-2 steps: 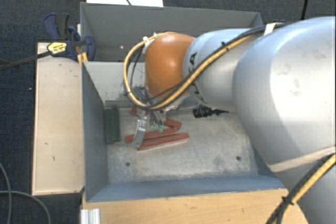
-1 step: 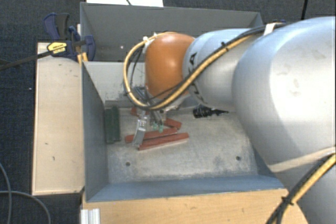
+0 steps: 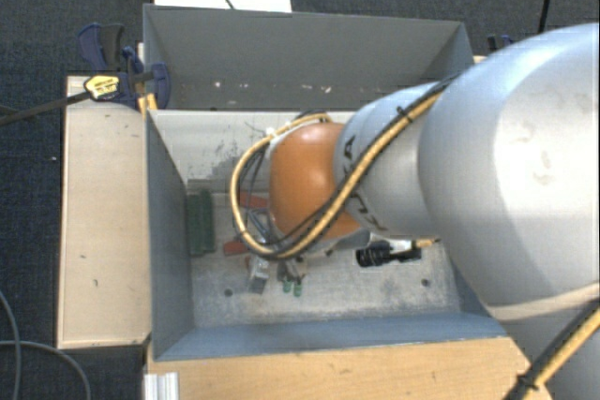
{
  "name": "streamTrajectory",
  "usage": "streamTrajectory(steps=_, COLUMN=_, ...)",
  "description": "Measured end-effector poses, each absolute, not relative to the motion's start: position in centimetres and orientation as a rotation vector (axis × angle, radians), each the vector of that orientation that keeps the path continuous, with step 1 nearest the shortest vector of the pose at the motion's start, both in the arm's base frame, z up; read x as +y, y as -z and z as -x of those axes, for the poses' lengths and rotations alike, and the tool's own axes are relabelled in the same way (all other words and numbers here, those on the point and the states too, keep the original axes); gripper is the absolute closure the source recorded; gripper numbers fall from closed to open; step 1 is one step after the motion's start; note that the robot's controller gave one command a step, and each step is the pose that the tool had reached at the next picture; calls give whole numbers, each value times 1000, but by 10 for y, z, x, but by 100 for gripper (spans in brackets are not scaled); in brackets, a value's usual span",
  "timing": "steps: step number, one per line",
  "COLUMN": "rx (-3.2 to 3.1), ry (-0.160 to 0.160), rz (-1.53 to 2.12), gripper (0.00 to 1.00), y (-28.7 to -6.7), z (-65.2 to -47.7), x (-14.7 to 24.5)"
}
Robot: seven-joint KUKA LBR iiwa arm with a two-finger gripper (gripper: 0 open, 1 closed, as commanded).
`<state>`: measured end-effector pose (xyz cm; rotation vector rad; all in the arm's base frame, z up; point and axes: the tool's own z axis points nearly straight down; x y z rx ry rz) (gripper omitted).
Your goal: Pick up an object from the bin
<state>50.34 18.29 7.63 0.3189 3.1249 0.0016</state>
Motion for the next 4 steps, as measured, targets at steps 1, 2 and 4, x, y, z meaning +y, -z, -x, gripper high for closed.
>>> streamTrajectory(steps=1, rx=3125, ry=-2, rz=-319, gripper=100, y=-76, z=-503, x=183)
streamTrajectory(steps=2, rx=3137, ry=-2, rz=-54, gripper=0, y=-103, z=-509, x=186)
streamTrajectory(steps=4, rx=3136, ry=-3, rz=46, gripper=100, y=-72, z=-587, x=154)
